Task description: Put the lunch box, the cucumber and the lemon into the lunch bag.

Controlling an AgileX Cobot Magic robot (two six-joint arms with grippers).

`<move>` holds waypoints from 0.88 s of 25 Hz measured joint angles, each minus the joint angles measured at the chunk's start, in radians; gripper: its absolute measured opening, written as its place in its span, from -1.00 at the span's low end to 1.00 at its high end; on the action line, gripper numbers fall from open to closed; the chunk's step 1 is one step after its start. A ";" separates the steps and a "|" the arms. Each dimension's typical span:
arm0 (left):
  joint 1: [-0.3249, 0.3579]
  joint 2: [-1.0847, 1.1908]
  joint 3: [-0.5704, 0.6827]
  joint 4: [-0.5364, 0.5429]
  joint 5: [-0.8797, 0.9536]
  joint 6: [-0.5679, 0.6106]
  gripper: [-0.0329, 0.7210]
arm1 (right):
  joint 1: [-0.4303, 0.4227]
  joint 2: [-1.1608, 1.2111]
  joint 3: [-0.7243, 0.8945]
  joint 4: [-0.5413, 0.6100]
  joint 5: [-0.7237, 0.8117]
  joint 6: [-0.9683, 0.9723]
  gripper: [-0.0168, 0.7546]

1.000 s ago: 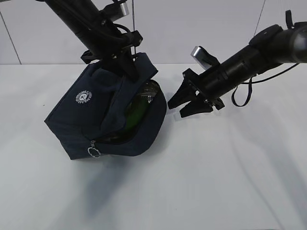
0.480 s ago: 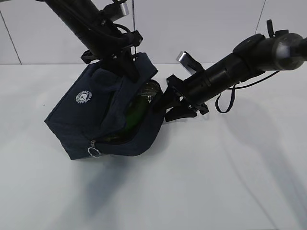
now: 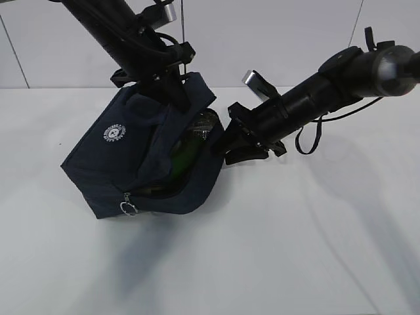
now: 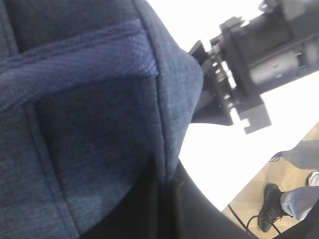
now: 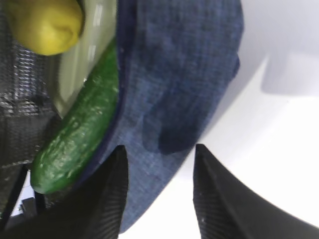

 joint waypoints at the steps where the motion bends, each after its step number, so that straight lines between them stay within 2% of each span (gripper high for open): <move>1: 0.000 0.000 0.000 0.000 0.000 0.000 -0.94 | 0.000 0.000 0.000 -0.004 0.000 0.002 -0.11; 7: 0.000 0.000 0.000 0.000 0.000 0.000 -0.94 | 0.000 0.008 0.000 -0.032 0.011 0.010 -0.08; 11: 0.000 0.000 0.000 0.000 0.000 0.000 -0.94 | 0.006 0.052 0.000 0.010 0.034 0.008 0.02; 14: 0.000 0.000 0.000 0.000 0.000 0.000 -0.94 | 0.011 0.081 0.000 0.064 0.043 -0.015 -0.01; 16: 0.000 0.000 0.000 0.000 0.000 0.000 -0.94 | 0.013 0.085 0.000 0.096 0.045 -0.035 -0.21; 19: 0.000 0.000 0.000 0.000 0.000 0.000 -0.94 | 0.013 0.085 0.000 0.157 0.053 -0.079 -0.76; 20: 0.000 0.000 0.000 0.000 0.000 0.000 -0.94 | 0.013 0.085 0.000 0.180 0.058 -0.089 -0.86; 22: 0.000 0.000 0.000 0.000 0.000 0.000 -0.94 | 0.013 0.085 -0.007 0.198 0.074 -0.097 -0.92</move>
